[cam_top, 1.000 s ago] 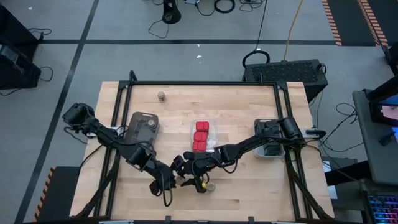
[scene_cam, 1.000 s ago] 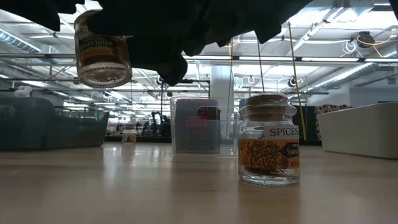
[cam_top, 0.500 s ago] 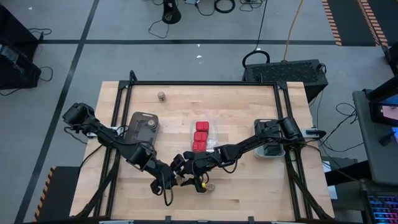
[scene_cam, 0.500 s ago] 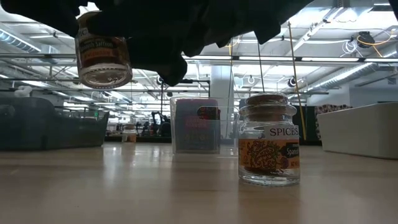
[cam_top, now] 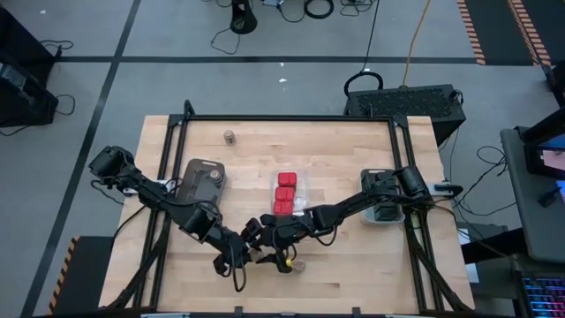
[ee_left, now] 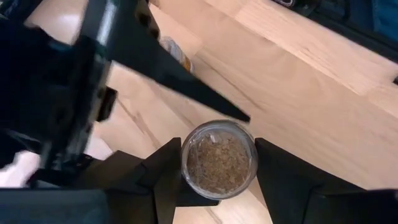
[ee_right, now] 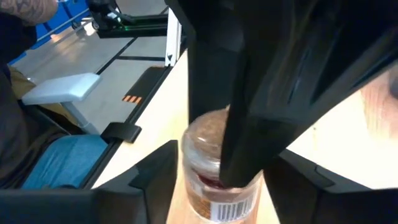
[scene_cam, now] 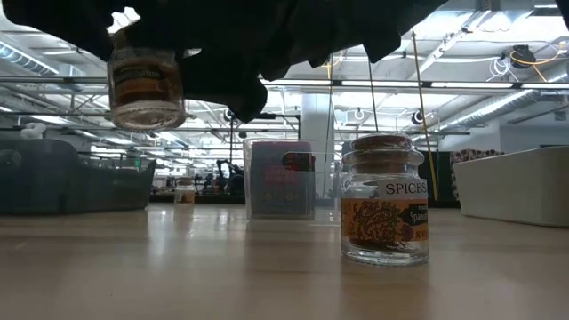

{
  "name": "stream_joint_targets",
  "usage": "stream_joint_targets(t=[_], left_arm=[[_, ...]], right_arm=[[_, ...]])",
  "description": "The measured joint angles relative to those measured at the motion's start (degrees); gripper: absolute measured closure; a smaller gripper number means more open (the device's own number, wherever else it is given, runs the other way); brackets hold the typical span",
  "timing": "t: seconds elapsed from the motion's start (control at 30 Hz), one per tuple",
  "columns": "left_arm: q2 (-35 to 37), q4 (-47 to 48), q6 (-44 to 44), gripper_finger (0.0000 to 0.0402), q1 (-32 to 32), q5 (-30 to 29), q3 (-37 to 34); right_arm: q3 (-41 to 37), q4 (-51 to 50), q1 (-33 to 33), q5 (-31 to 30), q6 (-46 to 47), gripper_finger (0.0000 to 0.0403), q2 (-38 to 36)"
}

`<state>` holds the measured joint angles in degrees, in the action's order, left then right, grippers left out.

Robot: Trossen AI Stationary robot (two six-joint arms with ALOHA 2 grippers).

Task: Sort spices by type
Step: Put the brown seasoning can into the black bin

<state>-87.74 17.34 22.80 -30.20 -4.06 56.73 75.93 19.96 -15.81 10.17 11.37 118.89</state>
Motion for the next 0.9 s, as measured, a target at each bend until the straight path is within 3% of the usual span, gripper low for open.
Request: stream_joint_targets(t=[0.37, 0.6, 0.9], left_arm=[[0.1, 2.3, 0.0, 0.0214, 0.0, -0.5, -0.1], [2.7, 4.9, -1.3, 0.0214, -0.1, -0.9, -0.1], [11.6, 14.6, -7.5, 0.0218, 0.0, -4.3, -0.1]], right_arm=[[0.1, -2.8, 0.8, 0.3, -1.0, 0.011, -0.3], [0.1, -5.1, 3.0, -0.1, 0.2, 0.0105, -0.4], [0.1, -5.8, 5.4, -0.3, 1.9, 0.0104, -0.4]])
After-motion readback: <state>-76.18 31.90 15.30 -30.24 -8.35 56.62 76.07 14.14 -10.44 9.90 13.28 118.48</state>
